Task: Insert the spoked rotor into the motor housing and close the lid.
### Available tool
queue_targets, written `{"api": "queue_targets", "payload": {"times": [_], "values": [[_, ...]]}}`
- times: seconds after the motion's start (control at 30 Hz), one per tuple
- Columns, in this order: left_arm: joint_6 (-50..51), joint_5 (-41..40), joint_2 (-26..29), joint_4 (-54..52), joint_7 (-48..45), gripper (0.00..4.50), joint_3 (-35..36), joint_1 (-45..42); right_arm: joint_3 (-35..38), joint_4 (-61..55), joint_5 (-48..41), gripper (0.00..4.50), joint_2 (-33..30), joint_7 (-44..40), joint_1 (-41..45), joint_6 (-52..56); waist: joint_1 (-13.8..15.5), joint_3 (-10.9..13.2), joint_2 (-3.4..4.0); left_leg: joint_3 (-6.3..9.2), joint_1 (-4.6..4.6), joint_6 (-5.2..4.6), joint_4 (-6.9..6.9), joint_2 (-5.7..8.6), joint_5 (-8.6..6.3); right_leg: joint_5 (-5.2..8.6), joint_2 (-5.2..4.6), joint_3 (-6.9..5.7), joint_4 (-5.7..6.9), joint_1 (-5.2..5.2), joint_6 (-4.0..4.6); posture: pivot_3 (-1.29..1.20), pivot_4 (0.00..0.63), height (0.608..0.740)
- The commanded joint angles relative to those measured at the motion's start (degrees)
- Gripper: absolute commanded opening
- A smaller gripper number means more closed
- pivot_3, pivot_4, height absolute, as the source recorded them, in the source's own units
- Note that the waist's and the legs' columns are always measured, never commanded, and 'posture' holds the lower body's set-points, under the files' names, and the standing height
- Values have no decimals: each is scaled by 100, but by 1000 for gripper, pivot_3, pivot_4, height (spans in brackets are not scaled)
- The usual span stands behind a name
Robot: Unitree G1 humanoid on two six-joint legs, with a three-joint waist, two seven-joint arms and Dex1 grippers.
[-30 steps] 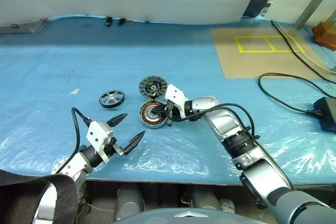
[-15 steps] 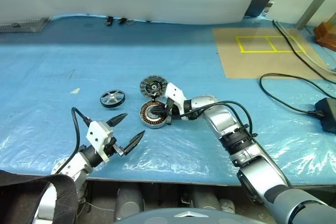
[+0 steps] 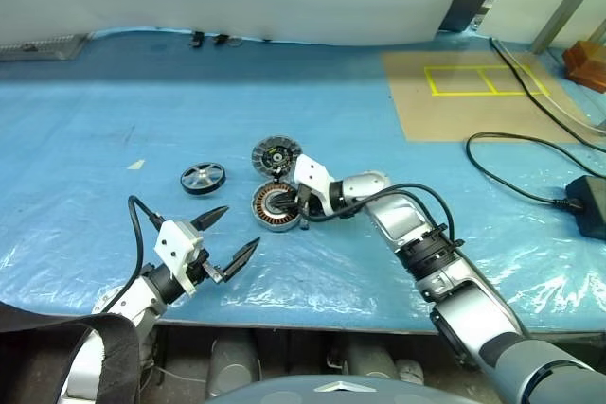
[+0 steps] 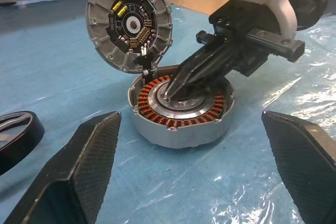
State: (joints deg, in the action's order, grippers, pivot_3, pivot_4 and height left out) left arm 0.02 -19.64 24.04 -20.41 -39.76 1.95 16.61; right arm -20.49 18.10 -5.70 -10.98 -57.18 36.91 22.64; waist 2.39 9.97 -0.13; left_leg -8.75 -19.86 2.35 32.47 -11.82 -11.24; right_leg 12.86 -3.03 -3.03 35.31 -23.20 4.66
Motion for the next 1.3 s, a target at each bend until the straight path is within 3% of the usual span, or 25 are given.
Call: {"api": "queue_targets", "payload": {"times": [0.03, 0.37, 0.63, 0.93, 1.13, 1.3], "values": [[-100, -10, 31, -84, 1, 4500, 73, -13, 286, -486, -637, 38, 62, -349, -12, 432, 6, 0, 0, 1, -1, 0, 1, 0, 0, -2, 0, 0, 0, -7, 3, 0, 150, 740], [-109, 3, 0, -67, 33, 4500, 60, -55, -501, 190, 651, 38, -362, 118, 46, -617, 1, 0, 0, -3, -9, 0, -4, 1, 0, -1, 0, -1, -6, -4, 2, 0, 150, 740], [-137, 28, -47, -64, 54, 4500, 29, -32, 186, -92, -207, 38, -2, -40, 116, 11, 5, 0, 0, 0, -4, 0, -2, 1, 0, -1, -1, -1, -5, -5, 2, 0, 150, 740], [-49, -32, 18, -17, 52, 4500, 159, -218, -462, -20, 455, 38, -489, -291, -2, -573, 6, 0, 0, -3, -10, 0, -6, 1, 0, -1, 0, -1, -8, -6, 3, 0, 150, 740], [757, -430, 470, 272, 5, 4500, 584, -990, 77, -419, -272, 38, -274, -512, 223, -108, 8, 0, 0, -1, 7, 0, 11, 1, 0, 0, 0, -1, 13, -2, 0, 0, 150, 740], [1775, -773, 1303, 514, -393, 4500, 842, -1588, 263, -641, -537, 38, -384, -679, 362, 226, 3, 1, 0, 0, -16, 1, 17, 1, 1, -3, 2, 0, 15, -24, 5, 0, 150, 740]]}}
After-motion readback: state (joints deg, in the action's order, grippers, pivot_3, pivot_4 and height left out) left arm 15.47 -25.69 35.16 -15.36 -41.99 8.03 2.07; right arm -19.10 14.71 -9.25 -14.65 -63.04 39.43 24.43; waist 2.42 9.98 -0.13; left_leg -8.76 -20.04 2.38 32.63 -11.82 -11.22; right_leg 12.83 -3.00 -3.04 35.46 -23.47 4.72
